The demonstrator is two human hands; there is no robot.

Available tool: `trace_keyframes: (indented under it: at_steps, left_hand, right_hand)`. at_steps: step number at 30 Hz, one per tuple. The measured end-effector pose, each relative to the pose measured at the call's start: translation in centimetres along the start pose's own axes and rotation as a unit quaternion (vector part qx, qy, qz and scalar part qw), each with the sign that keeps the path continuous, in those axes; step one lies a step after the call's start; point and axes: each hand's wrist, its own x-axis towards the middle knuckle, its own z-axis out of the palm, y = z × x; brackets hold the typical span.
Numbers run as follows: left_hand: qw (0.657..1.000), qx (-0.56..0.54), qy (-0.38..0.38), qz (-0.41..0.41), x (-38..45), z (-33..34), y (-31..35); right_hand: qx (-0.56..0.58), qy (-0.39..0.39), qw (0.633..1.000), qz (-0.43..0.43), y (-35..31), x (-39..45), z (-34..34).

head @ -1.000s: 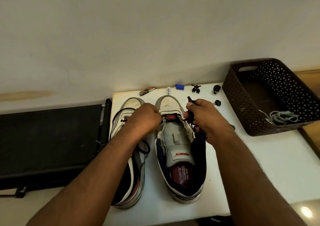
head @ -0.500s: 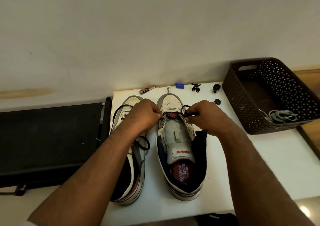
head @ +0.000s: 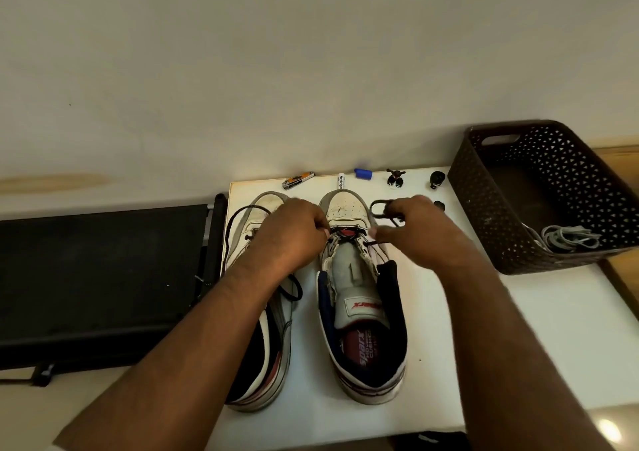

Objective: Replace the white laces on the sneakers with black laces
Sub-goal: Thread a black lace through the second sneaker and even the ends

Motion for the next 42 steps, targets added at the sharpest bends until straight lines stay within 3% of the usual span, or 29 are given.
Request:
trace_keyframes:
  at_steps: [3, 4, 7, 10, 14, 17, 19, 22, 26, 32, 42]
  left_hand:
    - [0.995, 0.029, 0.092, 0.000, 0.0, -0.2, 0.2]
    - [0.995, 0.024, 0.092, -0.004, 0.0, -0.2, 0.4]
    - [0.999, 0.010, 0.010, -0.032, -0.2, 0.1, 1.1]
    - [0.996, 0.047, -0.046, -0.054, -0.2, 0.5, 1.5]
    - [0.994, 0.070, -0.047, -0.065, -0.1, 0.6, 1.5]
    - [0.996, 0.048, -0.031, -0.063, 0.0, 0.8, 1.2]
    - [0.998, 0.012, -0.022, -0.064, 0.1, 0.8, 0.7]
    - [0.995, -0.061, -0.017, -0.077, 0.4, 0.7, -0.1]
    - [0.983, -0.154, 0.000, -0.100, 0.4, 0.5, -0.9]
    - [0.982, -0.149, -0.008, -0.117, 0.8, 0.3, -0.9]
    - [0.980, -0.155, -0.022, -0.125, 1.2, 0.6, -1.4]
  right_hand:
    - [-0.024, -0.038, 0.999, 0.009, 0.3, -0.6, -2.2]
    - [-0.052, -0.048, 0.997, 0.015, 0.7, -0.6, -2.5]
    - [-0.108, -0.024, 0.993, 0.032, 1.2, -0.9, -3.2]
    - [-0.119, 0.050, 0.991, 0.035, 1.2, -1.4, -4.2]
    - [0.017, 0.140, 0.989, 0.032, 0.9, -1.7, -4.6]
    - [0.218, 0.117, 0.969, 0.001, -0.2, -1.4, -3.0]
    - [0.292, 0.088, 0.952, -0.026, -1.1, -1.2, -1.6]
    - [0.285, 0.044, 0.956, -0.061, -1.8, -0.8, 0.8]
    - [0.279, 0.002, 0.959, -0.044, -2.2, -0.2, 2.9]
    - [0.240, 0.016, 0.969, -0.053, -2.4, 0.3, 3.4]
    - [0.295, 0.032, 0.955, -0.014, -2.7, 0.4, 4.9]
